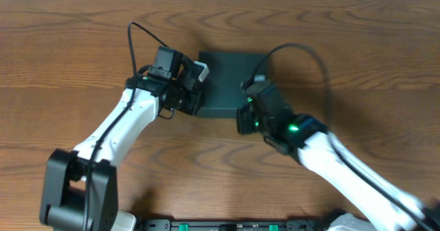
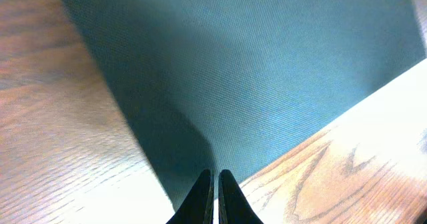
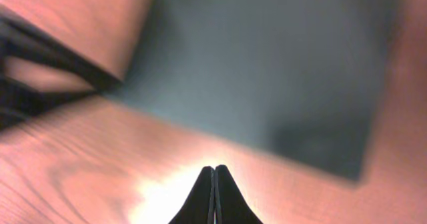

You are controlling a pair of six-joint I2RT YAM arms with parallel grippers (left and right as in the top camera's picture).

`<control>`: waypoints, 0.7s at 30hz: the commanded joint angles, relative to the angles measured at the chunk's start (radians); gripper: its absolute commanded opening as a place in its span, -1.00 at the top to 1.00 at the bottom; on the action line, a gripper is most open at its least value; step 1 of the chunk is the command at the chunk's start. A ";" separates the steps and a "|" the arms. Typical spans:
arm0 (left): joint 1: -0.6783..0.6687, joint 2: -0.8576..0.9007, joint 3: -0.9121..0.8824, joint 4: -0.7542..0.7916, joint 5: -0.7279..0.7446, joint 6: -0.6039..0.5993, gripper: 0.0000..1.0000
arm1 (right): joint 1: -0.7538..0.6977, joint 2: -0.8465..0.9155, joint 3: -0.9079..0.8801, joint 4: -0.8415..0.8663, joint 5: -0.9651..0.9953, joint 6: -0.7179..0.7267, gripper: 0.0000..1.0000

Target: Pack container

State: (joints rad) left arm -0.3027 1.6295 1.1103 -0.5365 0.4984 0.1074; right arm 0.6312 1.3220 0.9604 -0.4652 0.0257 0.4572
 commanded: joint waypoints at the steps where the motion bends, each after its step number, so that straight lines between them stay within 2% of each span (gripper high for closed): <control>1: 0.037 -0.142 0.043 -0.002 -0.008 -0.004 0.88 | -0.022 -0.135 0.047 -0.015 0.136 -0.089 0.97; 4: 0.076 -0.270 0.062 -0.001 -0.013 -0.003 0.89 | -0.075 -0.226 0.048 -0.020 0.177 -0.092 0.97; 9: 0.177 -0.478 0.068 -0.023 -0.110 -0.003 0.87 | -0.155 -0.304 0.048 -0.060 0.180 -0.092 0.97; 10: 0.195 -0.507 0.068 -0.031 -0.109 -0.004 0.56 | -0.155 -0.310 0.048 -0.068 0.180 -0.092 0.97; 11: 0.204 -0.528 0.069 -0.037 -0.109 -0.003 0.04 | -0.154 -0.313 0.048 -0.074 0.177 -0.092 0.97; 12: 0.207 -0.546 0.068 -0.044 -0.109 -0.003 -0.46 | -0.153 -0.317 0.048 -0.078 0.170 -0.092 0.83; 14: 0.206 -0.568 0.068 -0.053 -0.109 -0.003 -0.95 | -0.153 -0.327 0.048 -0.082 0.156 -0.092 0.13; 16: 0.206 -0.579 0.069 -0.063 -0.109 -0.003 -0.90 | -0.153 -0.339 0.048 -0.090 0.153 -0.092 -0.32; 17: 0.206 -0.581 0.069 -0.077 -0.108 -0.004 -0.91 | -0.153 -0.350 0.048 -0.098 0.154 -0.092 -0.81; 18: 0.206 -0.581 0.068 -0.089 -0.108 -0.004 -0.90 | -0.153 -0.357 0.048 -0.107 0.154 -0.092 -0.97; 21: 0.206 -0.581 0.068 -0.106 -0.106 -0.014 -0.90 | -0.153 -0.369 0.048 -0.135 0.153 -0.092 -0.99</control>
State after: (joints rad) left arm -0.1005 1.0546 1.1694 -0.6369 0.4034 0.1036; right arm 0.4831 0.9665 1.0126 -0.5888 0.1761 0.3702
